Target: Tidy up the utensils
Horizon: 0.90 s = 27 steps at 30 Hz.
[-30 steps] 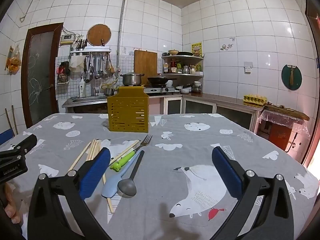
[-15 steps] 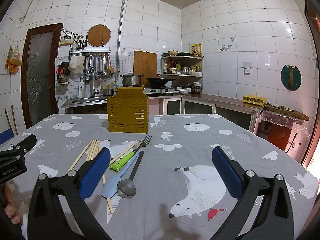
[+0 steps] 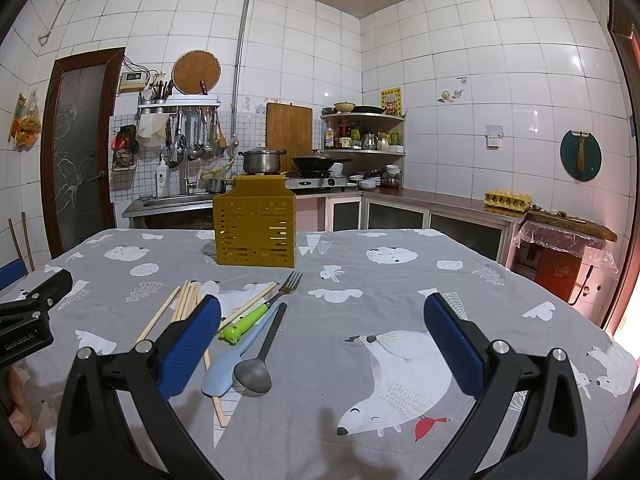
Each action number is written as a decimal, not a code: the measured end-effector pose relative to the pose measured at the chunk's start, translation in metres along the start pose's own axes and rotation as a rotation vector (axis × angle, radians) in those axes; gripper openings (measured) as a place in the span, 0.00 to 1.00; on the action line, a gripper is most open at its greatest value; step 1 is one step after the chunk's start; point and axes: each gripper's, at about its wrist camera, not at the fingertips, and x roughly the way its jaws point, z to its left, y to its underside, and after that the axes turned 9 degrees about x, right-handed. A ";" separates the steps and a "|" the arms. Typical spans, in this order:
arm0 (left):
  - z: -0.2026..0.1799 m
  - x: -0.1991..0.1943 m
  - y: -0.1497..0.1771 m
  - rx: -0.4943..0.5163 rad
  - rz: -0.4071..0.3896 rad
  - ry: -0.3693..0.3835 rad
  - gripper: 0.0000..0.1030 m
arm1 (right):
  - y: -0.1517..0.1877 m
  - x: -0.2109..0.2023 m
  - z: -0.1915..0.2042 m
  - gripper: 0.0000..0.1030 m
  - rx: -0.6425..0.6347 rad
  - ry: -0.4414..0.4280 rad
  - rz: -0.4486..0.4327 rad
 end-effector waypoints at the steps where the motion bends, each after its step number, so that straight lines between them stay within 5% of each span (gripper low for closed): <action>1: 0.000 0.000 0.000 -0.001 0.000 0.000 0.95 | 0.000 0.000 0.000 0.96 0.000 0.000 -0.001; 27: 0.000 0.000 0.000 0.000 -0.001 -0.001 0.95 | -0.003 0.003 -0.004 0.96 0.001 0.000 -0.008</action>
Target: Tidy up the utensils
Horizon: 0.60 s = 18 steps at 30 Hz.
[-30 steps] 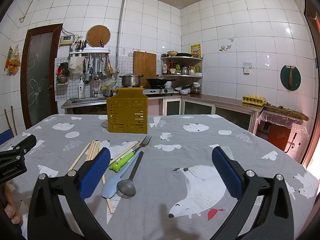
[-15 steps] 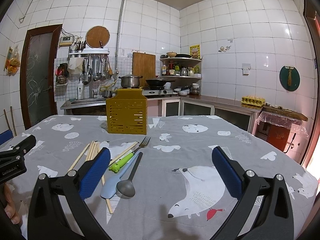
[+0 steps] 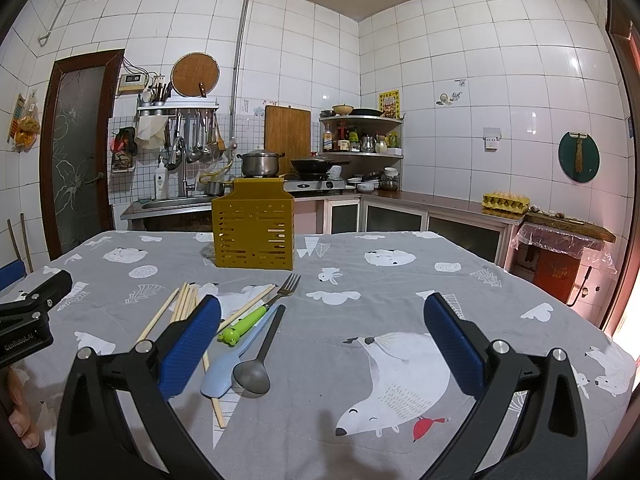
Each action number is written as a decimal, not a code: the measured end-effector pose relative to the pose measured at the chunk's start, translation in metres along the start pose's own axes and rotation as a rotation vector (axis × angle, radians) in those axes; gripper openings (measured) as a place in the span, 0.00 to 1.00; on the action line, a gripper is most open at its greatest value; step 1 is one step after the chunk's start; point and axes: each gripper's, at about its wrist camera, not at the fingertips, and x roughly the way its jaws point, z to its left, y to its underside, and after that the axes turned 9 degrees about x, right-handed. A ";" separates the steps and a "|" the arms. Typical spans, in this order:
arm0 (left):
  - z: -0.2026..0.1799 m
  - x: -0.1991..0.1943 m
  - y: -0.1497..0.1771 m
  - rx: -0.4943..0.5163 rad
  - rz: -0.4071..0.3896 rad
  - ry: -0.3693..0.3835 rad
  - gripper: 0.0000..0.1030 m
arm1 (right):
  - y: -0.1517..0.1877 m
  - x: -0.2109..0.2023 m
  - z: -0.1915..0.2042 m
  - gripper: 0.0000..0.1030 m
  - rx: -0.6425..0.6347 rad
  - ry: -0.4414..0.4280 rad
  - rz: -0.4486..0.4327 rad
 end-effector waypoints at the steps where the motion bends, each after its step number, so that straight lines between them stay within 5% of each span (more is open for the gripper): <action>1: 0.000 0.000 0.000 0.000 0.000 0.000 0.95 | 0.000 0.000 0.001 0.96 0.000 0.000 0.000; 18: 0.000 0.000 0.000 -0.001 -0.001 0.000 0.95 | -0.009 -0.008 -0.005 0.96 0.002 0.003 -0.004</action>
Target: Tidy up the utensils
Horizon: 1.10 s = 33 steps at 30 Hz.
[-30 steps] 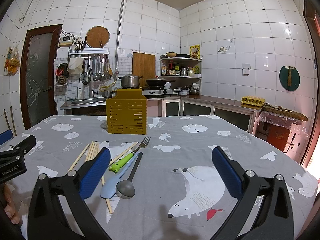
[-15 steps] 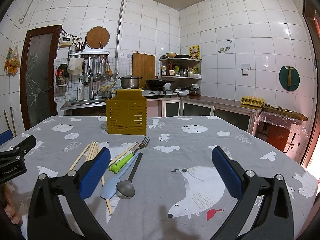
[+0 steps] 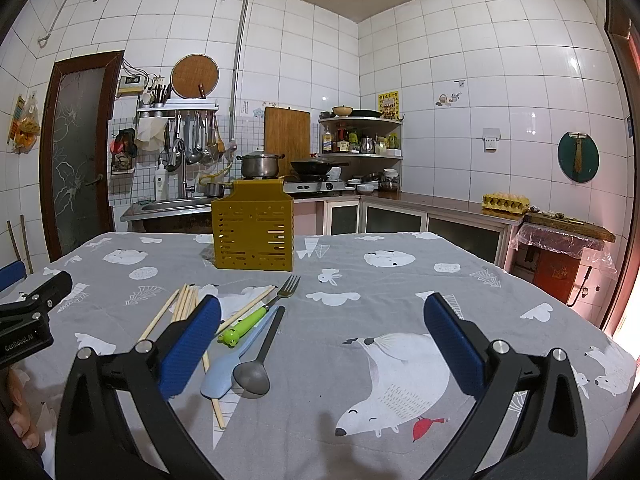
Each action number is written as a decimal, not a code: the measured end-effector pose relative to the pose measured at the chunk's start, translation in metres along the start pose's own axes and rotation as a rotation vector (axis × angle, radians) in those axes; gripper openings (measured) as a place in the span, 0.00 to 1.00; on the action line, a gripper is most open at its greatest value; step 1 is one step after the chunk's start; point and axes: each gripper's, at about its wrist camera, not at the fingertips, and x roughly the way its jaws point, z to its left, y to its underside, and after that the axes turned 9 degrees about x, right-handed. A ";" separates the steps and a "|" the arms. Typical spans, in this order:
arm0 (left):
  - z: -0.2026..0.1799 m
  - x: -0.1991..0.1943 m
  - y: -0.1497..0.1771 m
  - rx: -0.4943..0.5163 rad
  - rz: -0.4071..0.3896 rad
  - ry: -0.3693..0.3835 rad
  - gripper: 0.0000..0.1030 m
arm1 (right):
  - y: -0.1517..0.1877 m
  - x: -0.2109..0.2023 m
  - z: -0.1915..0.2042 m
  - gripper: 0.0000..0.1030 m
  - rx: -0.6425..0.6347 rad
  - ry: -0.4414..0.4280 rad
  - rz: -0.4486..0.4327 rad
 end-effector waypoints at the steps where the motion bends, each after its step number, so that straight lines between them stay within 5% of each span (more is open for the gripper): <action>1: 0.000 0.000 0.000 0.000 0.000 0.000 0.95 | 0.000 0.000 0.000 0.96 0.000 0.000 0.000; 33: 0.000 0.012 -0.004 -0.012 0.054 0.006 0.95 | 0.004 -0.003 0.009 0.96 -0.022 0.007 0.000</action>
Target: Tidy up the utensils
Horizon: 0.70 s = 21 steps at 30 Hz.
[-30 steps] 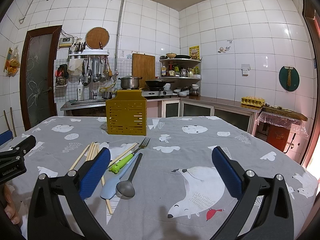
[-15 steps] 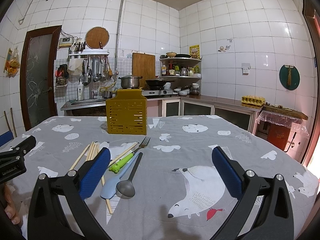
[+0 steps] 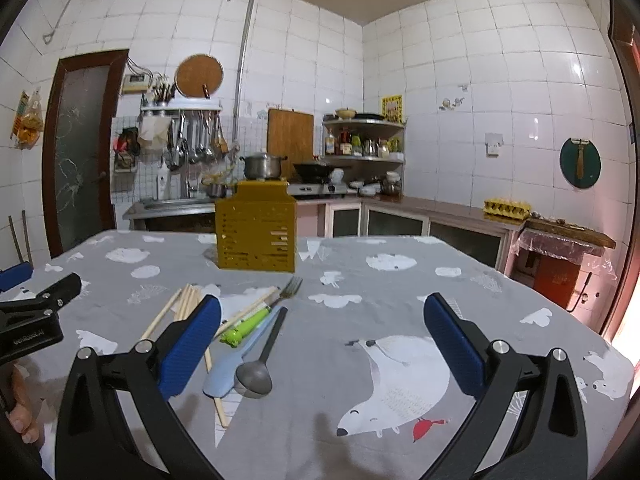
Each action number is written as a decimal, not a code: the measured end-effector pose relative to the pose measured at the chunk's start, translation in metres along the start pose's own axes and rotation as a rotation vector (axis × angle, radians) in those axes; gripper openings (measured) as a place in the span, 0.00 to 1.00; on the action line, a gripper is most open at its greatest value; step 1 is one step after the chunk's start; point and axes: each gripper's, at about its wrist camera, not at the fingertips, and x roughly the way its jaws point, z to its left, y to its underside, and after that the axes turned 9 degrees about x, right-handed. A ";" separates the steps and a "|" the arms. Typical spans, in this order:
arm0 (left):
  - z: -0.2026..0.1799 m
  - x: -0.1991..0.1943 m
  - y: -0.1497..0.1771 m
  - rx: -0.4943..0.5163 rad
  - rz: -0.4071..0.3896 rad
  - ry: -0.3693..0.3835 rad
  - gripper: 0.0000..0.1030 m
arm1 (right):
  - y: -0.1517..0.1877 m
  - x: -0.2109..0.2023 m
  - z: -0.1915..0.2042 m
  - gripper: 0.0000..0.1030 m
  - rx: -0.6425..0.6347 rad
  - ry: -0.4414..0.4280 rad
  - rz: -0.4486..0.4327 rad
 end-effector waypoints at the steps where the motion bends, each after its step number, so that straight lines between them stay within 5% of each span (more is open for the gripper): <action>1: 0.000 0.001 0.000 -0.002 0.004 0.000 0.95 | 0.001 0.001 0.000 0.96 0.001 0.005 0.010; 21: 0.003 0.074 -0.028 -0.029 0.211 0.059 0.95 | -0.015 0.071 0.001 0.96 0.053 -0.025 0.216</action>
